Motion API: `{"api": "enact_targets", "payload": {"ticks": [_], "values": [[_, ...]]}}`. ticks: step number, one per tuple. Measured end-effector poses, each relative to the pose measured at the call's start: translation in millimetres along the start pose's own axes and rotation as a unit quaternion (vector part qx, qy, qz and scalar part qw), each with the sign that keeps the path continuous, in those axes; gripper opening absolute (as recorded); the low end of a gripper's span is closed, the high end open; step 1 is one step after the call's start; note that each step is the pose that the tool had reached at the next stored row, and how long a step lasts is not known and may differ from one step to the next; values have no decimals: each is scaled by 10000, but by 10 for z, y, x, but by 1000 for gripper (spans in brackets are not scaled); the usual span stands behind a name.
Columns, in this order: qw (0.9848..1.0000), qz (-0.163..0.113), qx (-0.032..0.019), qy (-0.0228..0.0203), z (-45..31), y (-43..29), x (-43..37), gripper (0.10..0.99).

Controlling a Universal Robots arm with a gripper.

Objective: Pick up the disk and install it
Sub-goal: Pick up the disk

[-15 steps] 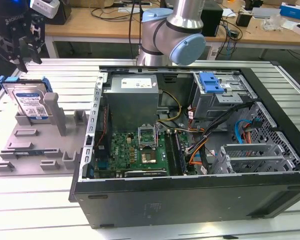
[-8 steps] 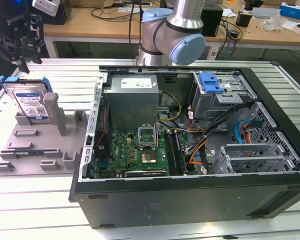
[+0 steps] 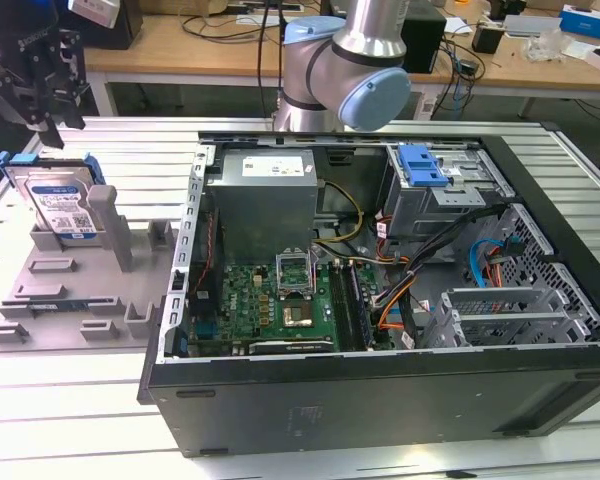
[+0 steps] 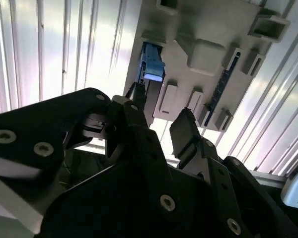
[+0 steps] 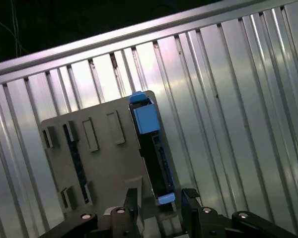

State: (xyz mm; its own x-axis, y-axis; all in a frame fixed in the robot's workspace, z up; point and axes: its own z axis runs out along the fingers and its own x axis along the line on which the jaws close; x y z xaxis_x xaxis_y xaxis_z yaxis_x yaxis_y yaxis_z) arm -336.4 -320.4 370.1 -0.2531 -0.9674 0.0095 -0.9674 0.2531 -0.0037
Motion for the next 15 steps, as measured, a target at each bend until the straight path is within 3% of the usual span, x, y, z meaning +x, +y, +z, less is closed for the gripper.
{"api": "enact_targets", "payload": {"ticks": [1,2,5,10,15], "values": [[9998,-172,16,57,0,0,0,482],[9996,-286,26,85,1,0,0,482],[9985,-536,42,131,3,2,-10,482],[9983,-574,42,138,5,3,-21,482],[9971,-750,49,142,16,31,-128,482]]}}
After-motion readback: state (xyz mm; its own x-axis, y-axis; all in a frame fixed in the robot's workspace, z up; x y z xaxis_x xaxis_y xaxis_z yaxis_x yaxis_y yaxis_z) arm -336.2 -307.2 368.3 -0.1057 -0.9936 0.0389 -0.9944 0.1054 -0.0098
